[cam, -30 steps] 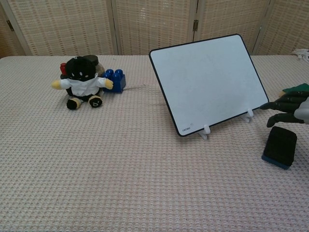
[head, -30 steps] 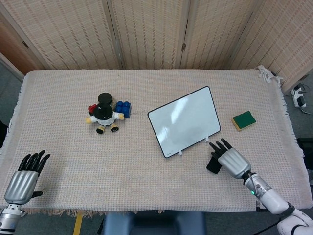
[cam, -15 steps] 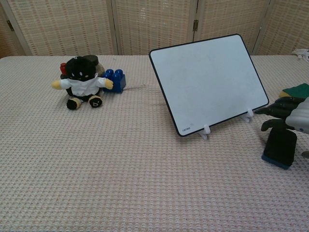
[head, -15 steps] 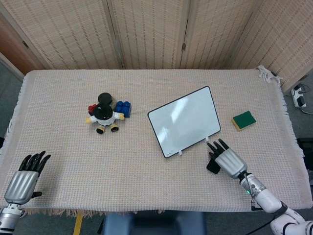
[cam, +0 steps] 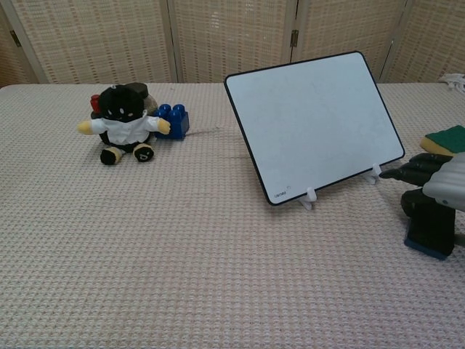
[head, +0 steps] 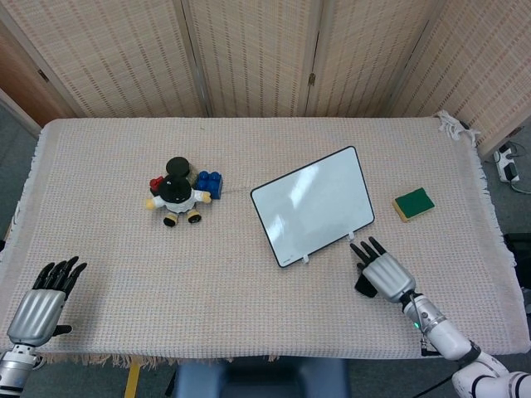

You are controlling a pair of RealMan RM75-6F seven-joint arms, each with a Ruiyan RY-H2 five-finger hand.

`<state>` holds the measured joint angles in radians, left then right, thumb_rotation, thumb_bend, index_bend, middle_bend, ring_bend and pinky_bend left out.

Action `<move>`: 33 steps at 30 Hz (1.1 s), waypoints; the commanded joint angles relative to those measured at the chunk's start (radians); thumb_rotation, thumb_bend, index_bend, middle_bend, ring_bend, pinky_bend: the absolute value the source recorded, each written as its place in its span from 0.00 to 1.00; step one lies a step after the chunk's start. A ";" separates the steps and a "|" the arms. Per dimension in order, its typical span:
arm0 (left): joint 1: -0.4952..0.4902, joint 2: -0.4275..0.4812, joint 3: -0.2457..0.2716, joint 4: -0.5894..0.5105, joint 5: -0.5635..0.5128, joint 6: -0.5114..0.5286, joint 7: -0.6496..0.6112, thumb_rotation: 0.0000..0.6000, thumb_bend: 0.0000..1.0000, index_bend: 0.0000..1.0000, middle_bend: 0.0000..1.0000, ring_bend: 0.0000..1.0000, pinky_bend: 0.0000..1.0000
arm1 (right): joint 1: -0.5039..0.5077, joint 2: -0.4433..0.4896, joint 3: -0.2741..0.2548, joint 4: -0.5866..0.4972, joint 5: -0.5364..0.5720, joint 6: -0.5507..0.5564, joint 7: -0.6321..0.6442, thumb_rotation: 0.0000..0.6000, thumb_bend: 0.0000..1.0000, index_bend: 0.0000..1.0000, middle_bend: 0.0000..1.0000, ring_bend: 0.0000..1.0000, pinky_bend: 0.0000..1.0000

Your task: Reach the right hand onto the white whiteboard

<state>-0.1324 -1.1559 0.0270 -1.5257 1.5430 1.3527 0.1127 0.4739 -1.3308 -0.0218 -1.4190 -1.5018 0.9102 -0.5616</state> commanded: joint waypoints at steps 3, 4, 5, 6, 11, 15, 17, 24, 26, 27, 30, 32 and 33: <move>-0.001 0.001 0.001 0.002 -0.001 0.000 -0.006 1.00 0.21 0.00 0.00 0.00 0.00 | -0.005 -0.019 -0.001 0.023 -0.016 0.042 0.010 1.00 0.32 0.53 0.02 0.08 0.00; -0.002 0.001 0.002 0.003 -0.002 -0.001 -0.007 1.00 0.21 0.00 0.00 0.00 0.00 | -0.007 -0.022 0.000 0.028 -0.025 0.059 0.017 1.00 0.32 0.54 0.03 0.09 0.00; -0.003 0.000 0.002 0.004 -0.004 -0.003 -0.007 1.00 0.21 0.00 0.00 0.00 0.00 | -0.009 -0.023 0.001 0.031 -0.031 0.074 0.026 1.00 0.32 0.55 0.04 0.10 0.00; -0.003 0.000 0.002 0.005 -0.006 -0.004 -0.006 1.00 0.21 0.00 0.00 0.00 0.00 | -0.012 -0.025 0.002 0.033 -0.039 0.090 0.038 1.00 0.32 0.57 0.05 0.10 0.00; -0.006 -0.001 0.001 0.003 -0.013 -0.009 -0.003 1.00 0.21 0.00 0.00 0.00 0.00 | -0.042 -0.058 0.027 0.067 -0.095 0.244 0.156 1.00 0.32 0.57 0.06 0.12 0.00; -0.010 0.000 0.002 0.000 -0.014 -0.015 -0.004 1.00 0.21 0.00 0.00 0.00 0.00 | -0.082 -0.173 0.087 0.200 -0.115 0.436 0.187 1.00 0.32 0.57 0.06 0.11 0.00; -0.013 0.002 0.003 0.000 -0.016 -0.019 -0.009 1.00 0.21 0.00 0.00 0.00 0.00 | -0.083 -0.220 0.108 0.250 -0.100 0.458 0.185 1.00 0.32 0.57 0.06 0.11 0.00; -0.013 0.016 0.011 -0.007 0.006 -0.008 -0.031 1.00 0.21 0.00 0.00 0.00 0.00 | -0.023 -0.348 0.183 0.368 -0.048 0.439 0.151 1.00 0.32 0.57 0.05 0.10 0.00; -0.014 0.020 0.013 -0.007 0.005 -0.010 -0.040 1.00 0.21 0.00 0.00 0.00 0.00 | 0.000 -0.382 0.202 0.399 -0.039 0.436 0.148 1.00 0.32 0.57 0.05 0.10 0.00; -0.013 0.022 0.014 -0.008 0.003 -0.011 -0.043 1.00 0.21 0.00 0.00 0.00 0.00 | 0.009 -0.398 0.209 0.415 -0.038 0.440 0.150 1.00 0.32 0.57 0.05 0.11 0.00; -0.009 0.034 0.022 -0.024 0.011 -0.007 -0.048 1.00 0.21 0.00 0.00 0.00 0.00 | 0.038 -0.446 0.230 0.468 -0.028 0.439 0.173 1.00 0.32 0.57 0.06 0.11 0.00; -0.008 0.040 0.028 -0.030 0.020 -0.003 -0.051 1.00 0.21 0.00 0.00 0.00 0.00 | 0.060 -0.473 0.242 0.505 -0.016 0.425 0.181 1.00 0.32 0.57 0.06 0.11 0.00; -0.007 0.042 0.030 -0.031 0.022 -0.002 -0.053 1.00 0.21 0.00 0.00 0.00 0.00 | 0.069 -0.485 0.248 0.522 -0.009 0.416 0.182 1.00 0.32 0.57 0.06 0.11 0.00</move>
<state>-0.1402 -1.1144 0.0557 -1.5558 1.5639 1.3492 0.0610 0.5220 -1.7915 0.2110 -0.9249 -1.5251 1.3401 -0.3887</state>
